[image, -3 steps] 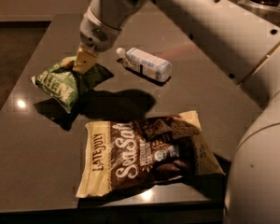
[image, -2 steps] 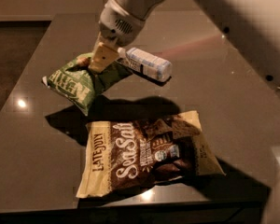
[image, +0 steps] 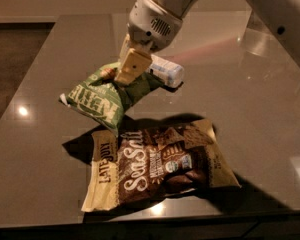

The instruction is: Move green jalapeno chip bag near brown chip bag

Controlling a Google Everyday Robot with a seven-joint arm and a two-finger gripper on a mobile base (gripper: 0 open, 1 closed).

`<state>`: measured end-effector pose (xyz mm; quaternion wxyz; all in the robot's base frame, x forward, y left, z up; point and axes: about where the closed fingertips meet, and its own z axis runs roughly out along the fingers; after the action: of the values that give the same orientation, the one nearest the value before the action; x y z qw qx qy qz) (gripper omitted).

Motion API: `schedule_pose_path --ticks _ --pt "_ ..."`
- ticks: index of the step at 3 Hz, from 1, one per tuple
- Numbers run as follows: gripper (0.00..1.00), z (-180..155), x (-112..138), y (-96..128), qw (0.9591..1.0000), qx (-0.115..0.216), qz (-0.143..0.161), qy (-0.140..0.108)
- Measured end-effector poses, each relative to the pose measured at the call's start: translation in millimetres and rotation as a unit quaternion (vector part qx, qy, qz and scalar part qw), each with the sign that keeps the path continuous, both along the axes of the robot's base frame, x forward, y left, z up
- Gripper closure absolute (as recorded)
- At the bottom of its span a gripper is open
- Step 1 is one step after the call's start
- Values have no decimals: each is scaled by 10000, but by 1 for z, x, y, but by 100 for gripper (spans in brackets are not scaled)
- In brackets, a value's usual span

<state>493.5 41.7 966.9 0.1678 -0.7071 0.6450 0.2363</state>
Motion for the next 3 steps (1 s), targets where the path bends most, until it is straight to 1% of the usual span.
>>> schedule_pose_path --ticks 3 --pt "13 3 6 10 9998 114 -54 -126"
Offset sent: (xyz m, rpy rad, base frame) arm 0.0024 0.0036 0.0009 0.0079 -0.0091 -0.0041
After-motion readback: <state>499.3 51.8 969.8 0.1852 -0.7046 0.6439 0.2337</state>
